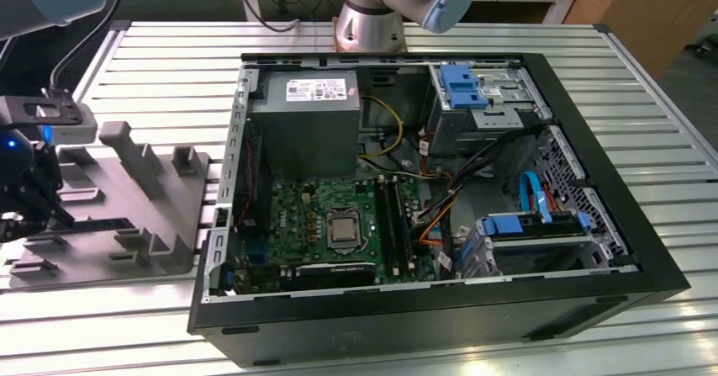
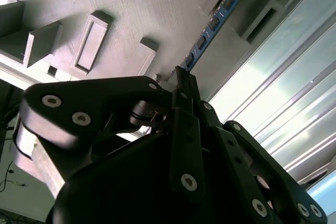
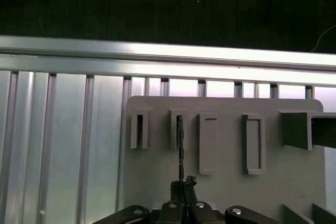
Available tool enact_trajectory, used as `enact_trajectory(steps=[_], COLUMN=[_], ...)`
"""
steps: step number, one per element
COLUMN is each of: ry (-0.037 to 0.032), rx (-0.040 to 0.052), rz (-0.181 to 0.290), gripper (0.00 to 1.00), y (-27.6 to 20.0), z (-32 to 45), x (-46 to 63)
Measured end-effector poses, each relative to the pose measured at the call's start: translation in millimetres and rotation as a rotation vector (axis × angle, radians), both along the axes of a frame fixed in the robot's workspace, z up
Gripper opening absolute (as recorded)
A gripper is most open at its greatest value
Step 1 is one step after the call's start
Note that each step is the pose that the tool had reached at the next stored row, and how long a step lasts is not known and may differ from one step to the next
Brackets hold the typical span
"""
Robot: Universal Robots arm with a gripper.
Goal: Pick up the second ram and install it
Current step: 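Pick up the second ram and move it above second insertion slot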
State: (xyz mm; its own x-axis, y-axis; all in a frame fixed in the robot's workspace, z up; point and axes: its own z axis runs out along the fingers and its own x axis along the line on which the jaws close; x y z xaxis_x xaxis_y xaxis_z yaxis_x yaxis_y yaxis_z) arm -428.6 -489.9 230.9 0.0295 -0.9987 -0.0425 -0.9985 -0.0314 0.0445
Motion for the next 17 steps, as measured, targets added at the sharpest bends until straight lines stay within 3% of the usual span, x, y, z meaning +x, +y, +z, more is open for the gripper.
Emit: enact_trajectory(steps=[17], ry=[0.0000], rx=[0.0000], rz=[0.000], gripper=[0.11], y=[0.1], z=[20.0], x=[0.0])
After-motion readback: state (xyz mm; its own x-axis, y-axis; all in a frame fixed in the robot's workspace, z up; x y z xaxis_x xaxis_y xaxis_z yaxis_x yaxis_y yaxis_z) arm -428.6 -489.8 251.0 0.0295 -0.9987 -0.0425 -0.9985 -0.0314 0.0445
